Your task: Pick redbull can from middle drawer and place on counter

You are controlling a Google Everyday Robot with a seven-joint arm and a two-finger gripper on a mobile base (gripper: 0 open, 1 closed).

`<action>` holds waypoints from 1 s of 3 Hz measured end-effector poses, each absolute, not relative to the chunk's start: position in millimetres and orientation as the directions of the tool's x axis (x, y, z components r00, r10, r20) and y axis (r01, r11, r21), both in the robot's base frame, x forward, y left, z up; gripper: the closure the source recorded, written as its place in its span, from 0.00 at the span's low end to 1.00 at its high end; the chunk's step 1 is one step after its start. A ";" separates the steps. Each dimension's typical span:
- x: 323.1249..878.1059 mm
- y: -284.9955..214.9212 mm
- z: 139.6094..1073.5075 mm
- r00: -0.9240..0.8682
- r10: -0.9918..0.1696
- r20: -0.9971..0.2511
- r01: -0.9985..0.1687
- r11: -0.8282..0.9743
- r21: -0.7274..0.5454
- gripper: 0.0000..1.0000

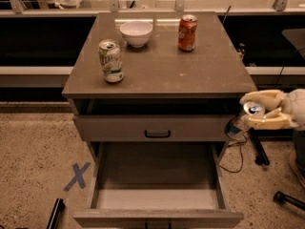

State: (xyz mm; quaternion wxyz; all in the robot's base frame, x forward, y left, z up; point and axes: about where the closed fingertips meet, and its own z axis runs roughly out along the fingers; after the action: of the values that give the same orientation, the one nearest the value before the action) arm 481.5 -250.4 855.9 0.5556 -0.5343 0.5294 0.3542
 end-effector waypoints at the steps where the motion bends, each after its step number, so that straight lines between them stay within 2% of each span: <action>1: 483.1 -243.4 922.6 0.143 -0.259 -0.955 -0.974 0.135 -0.183 1.00; 2: 497.5 -238.9 968.8 0.072 -0.301 -0.951 -0.986 0.123 -0.114 1.00; 3: 519.4 -230.0 991.5 0.005 -0.242 -0.970 -0.987 0.156 -0.044 1.00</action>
Offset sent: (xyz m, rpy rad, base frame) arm 0.0283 0.0117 0.1699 -0.1933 0.2509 0.0464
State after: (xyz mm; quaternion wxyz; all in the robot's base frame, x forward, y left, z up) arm 519.4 -230.0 991.5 0.4803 -0.5212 0.5895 0.3874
